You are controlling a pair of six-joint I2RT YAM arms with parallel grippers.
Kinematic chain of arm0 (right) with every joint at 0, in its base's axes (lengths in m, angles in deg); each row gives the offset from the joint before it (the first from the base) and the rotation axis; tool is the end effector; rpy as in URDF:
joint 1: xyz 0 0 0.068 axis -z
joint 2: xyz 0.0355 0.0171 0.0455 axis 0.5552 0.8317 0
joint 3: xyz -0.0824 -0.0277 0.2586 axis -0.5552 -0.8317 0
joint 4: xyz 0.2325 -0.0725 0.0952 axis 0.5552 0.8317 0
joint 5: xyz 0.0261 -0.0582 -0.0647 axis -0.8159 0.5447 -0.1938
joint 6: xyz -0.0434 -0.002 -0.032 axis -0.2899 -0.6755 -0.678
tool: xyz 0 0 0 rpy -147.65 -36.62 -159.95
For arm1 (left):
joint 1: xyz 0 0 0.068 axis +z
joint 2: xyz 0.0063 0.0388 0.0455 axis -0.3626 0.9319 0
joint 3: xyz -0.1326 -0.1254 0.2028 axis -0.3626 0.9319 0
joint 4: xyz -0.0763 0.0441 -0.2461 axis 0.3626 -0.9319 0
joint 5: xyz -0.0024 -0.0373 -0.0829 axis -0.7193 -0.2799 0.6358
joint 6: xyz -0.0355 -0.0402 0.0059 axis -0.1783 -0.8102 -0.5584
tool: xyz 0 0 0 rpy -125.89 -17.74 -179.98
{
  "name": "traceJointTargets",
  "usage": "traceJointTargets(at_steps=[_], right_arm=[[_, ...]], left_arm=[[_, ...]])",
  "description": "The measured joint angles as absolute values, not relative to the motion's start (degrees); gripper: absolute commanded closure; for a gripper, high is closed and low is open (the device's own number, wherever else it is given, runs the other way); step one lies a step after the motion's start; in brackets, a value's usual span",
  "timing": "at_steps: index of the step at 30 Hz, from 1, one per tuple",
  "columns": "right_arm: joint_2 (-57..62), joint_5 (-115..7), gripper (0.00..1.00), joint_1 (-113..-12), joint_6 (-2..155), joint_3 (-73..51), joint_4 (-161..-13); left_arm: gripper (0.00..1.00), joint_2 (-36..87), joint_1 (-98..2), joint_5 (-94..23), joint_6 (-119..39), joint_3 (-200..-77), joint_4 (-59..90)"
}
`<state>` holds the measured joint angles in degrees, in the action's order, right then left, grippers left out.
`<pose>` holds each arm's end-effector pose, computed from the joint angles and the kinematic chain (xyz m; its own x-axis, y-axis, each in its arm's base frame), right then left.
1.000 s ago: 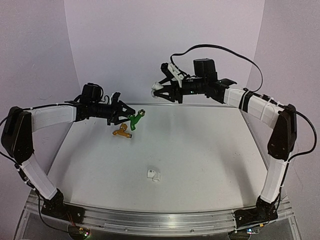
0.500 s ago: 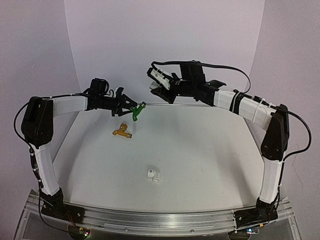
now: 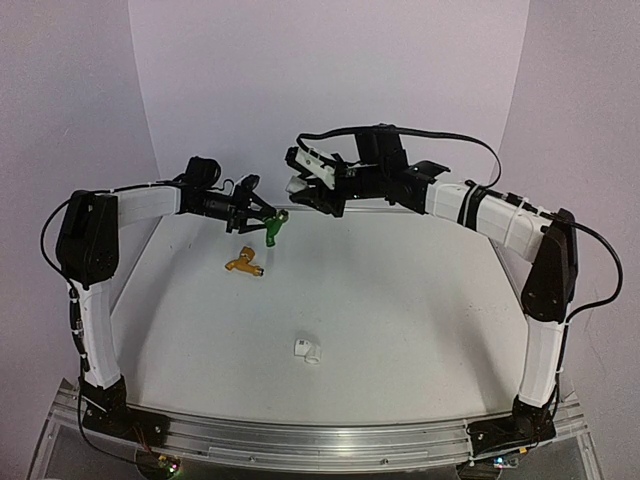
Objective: Install the water faucets
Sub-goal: Place the water faucet at the center of the board.
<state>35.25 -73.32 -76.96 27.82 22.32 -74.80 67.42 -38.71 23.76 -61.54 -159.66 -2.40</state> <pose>0.3357 0.3378 0.3650 0.4581 -0.3827 -0.8023 -0.8333 0.1291 -0.5375 0.4269 -0.1687 0.2461 -0.9429 0.0769 -0.3241 0.3331 0.2326 -0.9138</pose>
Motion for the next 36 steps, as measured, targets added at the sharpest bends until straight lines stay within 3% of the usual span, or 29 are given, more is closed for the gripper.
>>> traceJointTargets(at_steps=[18,36], right_arm=[[37.41,-84.34,1.00,-78.89,27.19,24.36,-70.99],[39.78,-84.36,1.00,-79.11,23.52,26.95,-68.98]], left_arm=[[1.00,67.40,-38.67,28.69,-51.69,-161.16,-8.31],[1.00,66.09,-38.89,28.37,-48.99,-161.55,-11.11]])
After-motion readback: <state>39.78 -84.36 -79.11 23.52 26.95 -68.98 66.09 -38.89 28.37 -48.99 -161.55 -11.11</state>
